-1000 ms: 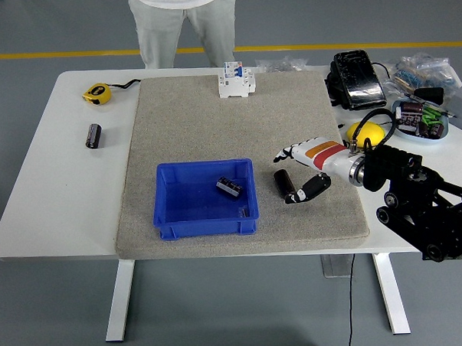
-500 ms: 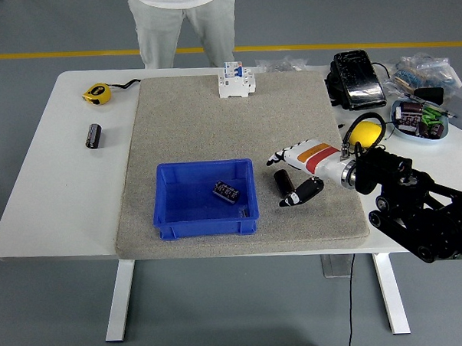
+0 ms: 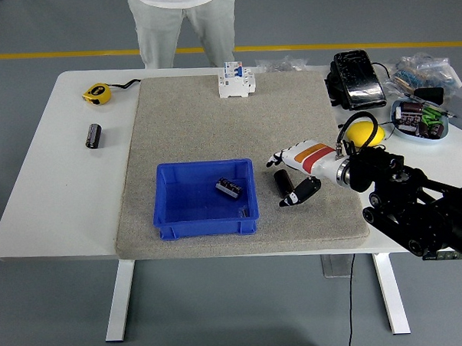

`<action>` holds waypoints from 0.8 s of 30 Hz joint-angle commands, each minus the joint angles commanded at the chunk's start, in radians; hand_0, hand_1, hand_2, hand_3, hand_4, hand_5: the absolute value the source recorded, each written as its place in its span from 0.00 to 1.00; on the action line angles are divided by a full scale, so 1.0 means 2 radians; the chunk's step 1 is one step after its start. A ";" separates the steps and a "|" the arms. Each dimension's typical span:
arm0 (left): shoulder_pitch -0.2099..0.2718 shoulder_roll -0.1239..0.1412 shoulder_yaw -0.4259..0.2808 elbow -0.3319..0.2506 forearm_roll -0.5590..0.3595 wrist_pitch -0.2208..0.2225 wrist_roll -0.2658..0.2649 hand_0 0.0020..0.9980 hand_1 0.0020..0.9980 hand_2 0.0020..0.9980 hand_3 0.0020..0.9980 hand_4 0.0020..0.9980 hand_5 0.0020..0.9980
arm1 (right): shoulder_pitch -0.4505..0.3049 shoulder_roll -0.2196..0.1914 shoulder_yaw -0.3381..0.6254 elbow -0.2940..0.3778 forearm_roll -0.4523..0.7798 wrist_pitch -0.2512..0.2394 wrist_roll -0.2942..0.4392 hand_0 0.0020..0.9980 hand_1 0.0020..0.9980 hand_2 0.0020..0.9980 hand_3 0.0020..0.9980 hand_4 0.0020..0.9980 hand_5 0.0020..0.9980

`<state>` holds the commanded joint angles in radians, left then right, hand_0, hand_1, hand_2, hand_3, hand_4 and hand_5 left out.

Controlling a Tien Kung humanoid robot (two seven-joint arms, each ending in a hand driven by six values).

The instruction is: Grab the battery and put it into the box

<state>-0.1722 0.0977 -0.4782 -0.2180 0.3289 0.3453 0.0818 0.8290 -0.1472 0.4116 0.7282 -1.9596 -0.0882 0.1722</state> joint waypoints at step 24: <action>-0.001 0.000 0.000 -0.001 0.001 0.000 0.001 0.69 0.65 0.76 0.69 0.70 0.53 | 0.001 0.000 -0.001 -0.014 -0.009 -0.007 0.001 0.50 0.51 0.53 0.56 0.93 0.32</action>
<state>-0.1732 0.0969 -0.4784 -0.2195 0.3303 0.3446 0.0839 0.8318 -0.1477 0.4102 0.7007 -1.9780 -0.1018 0.1733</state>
